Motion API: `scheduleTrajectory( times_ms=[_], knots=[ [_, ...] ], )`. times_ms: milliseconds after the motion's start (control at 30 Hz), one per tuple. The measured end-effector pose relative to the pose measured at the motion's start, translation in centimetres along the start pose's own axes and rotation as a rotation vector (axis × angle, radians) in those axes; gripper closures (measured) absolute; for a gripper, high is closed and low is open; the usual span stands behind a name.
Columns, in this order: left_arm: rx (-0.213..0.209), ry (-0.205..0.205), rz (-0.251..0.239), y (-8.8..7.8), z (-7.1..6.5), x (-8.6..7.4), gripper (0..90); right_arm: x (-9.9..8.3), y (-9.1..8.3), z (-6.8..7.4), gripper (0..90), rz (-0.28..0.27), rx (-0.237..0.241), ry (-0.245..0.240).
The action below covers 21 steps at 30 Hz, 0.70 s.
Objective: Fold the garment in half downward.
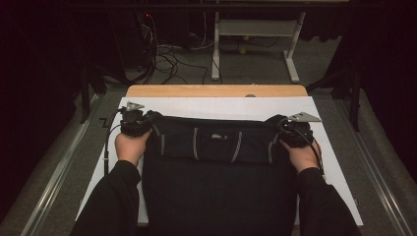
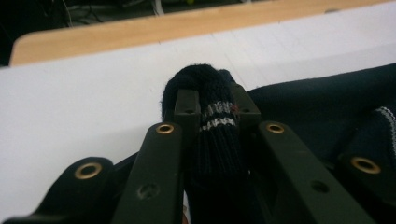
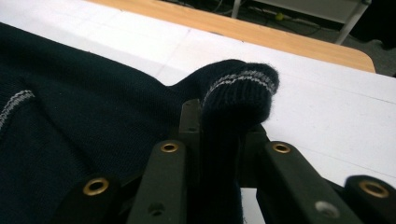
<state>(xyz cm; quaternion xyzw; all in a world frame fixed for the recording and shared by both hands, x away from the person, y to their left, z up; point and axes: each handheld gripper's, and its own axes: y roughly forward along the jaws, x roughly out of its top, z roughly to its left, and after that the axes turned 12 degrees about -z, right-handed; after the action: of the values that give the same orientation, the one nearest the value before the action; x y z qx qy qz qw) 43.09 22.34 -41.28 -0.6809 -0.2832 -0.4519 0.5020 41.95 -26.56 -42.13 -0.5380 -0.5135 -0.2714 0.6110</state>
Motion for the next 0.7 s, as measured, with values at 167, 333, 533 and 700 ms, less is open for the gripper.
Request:
scheduleTrajectory(
  times_ms=[167,333,533,700],
  knots=[
    [0.0,-0.062,0.04,1.0,0.5,-1.9,73.0,-1.1,1.3,0.0,76.6,0.063,-0.009,-0.016],
    [-0.008,-0.101,0.072,1.4,1.1,-3.6,66.3,-1.9,2.2,-0.1,70.0,0.105,-0.021,0.001],
    [-0.025,-0.144,0.049,0.2,1.6,-4.5,44.4,-2.0,1.6,-0.6,44.9,0.096,-0.028,0.061],
    [-0.043,-0.138,0.038,-1.0,1.4,-5.0,33.6,-2.1,0.2,-0.6,41.8,0.053,-0.016,0.075]
  ],
)
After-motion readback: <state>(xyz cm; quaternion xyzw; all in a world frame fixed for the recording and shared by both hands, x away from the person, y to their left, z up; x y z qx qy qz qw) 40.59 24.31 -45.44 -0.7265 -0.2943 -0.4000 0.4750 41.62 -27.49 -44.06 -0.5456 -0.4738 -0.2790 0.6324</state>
